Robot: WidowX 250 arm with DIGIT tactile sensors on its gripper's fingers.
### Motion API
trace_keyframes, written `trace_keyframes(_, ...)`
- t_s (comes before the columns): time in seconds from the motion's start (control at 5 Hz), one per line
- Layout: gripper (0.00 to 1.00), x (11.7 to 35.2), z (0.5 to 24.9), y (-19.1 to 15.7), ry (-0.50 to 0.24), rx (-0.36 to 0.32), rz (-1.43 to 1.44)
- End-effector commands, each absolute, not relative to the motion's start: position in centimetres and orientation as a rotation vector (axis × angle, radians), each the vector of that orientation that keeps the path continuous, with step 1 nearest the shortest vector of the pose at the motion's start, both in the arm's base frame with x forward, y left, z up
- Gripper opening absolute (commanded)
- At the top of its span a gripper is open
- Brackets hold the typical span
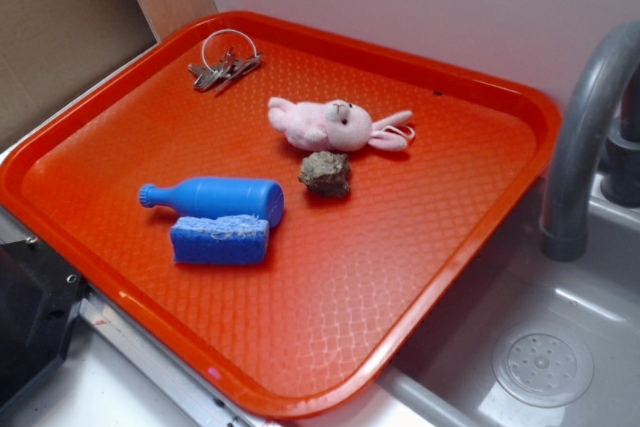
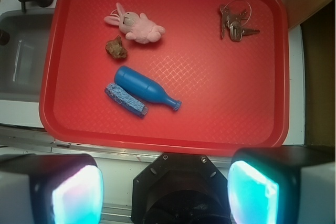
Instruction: Grab the rock.
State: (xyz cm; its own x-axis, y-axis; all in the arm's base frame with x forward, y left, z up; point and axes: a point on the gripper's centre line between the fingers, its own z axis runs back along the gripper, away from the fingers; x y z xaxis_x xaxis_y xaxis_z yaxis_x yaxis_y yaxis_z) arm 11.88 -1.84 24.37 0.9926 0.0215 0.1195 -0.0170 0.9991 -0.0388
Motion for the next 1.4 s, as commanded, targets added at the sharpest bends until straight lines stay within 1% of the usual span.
trace_keyframes(0.0,1.0,11.9,24.4,-1.8,-0.12,-0.038,0.019)
trace_keyframes(0.2,1.0,13.5,22.9,-2.3,-0.157,-0.002,-0.05)
trace_keyframes(0.4,1.0,15.2,21.4,-3.1,-0.164,0.011,-0.121)
trace_keyframes(0.6,1.0,19.3,17.8,-5.4,-0.21,0.007,-0.371)
trace_keyframes(0.8,1.0,22.4,15.1,-7.0,-0.222,-0.001,-0.514)
trace_keyframes(1.0,1.0,24.6,13.2,-8.3,-0.23,0.016,-0.596)
trace_keyframes(1.2,1.0,25.2,10.6,-9.8,-0.173,0.05,-0.648)
